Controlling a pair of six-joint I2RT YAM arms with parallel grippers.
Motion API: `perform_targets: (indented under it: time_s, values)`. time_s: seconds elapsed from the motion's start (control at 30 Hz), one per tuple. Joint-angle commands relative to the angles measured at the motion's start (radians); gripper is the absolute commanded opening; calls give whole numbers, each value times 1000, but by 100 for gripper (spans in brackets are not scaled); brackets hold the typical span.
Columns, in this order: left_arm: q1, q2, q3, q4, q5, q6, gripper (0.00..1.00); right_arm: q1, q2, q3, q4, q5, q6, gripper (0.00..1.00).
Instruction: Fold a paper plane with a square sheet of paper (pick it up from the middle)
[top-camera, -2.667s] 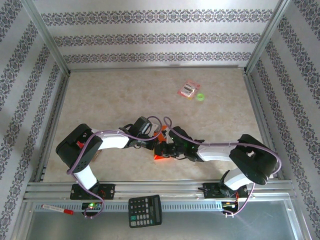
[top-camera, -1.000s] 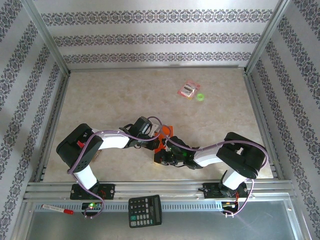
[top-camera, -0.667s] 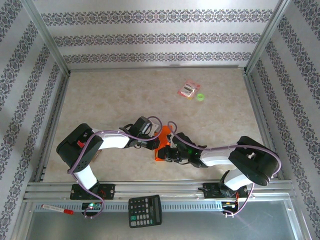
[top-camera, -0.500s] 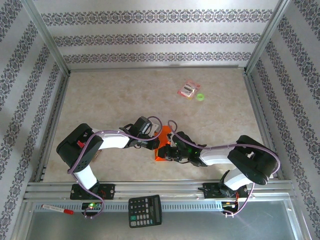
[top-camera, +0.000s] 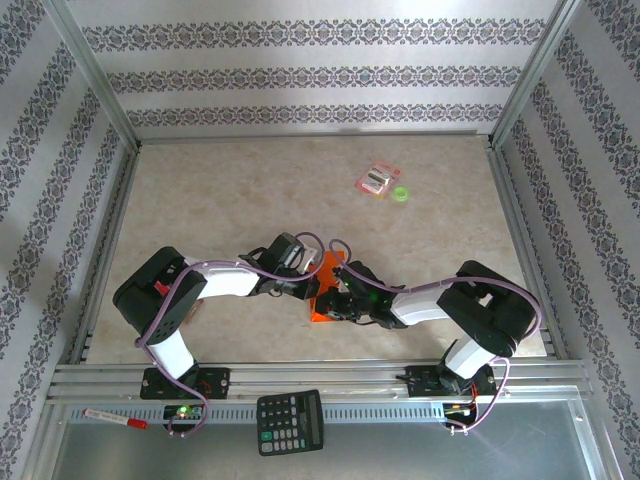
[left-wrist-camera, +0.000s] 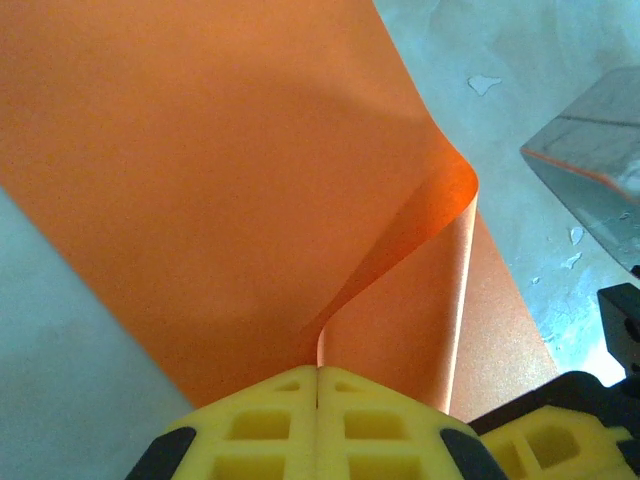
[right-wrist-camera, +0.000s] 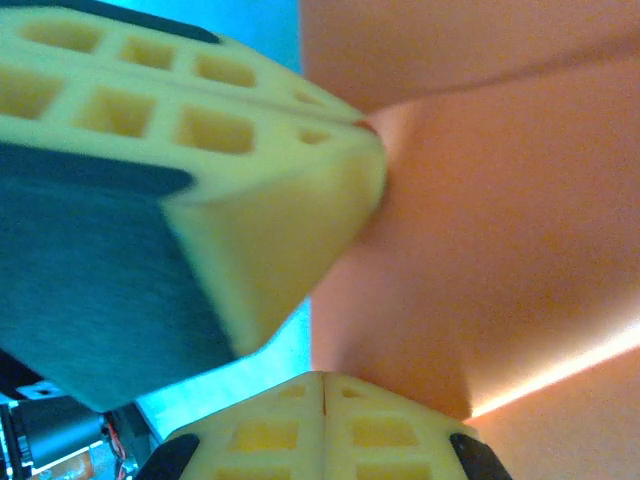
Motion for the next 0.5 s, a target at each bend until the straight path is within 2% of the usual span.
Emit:
perform_targets:
  time_s: [0.0, 0.47]
  values:
    - [10, 63, -13, -87, -54, 3, 0, -11, 16, -36, 0, 17, -17, 0]
    - [10, 78, -2, -81, -42, -1, 0, -30, -63, -19, 5, -27, -19, 0]
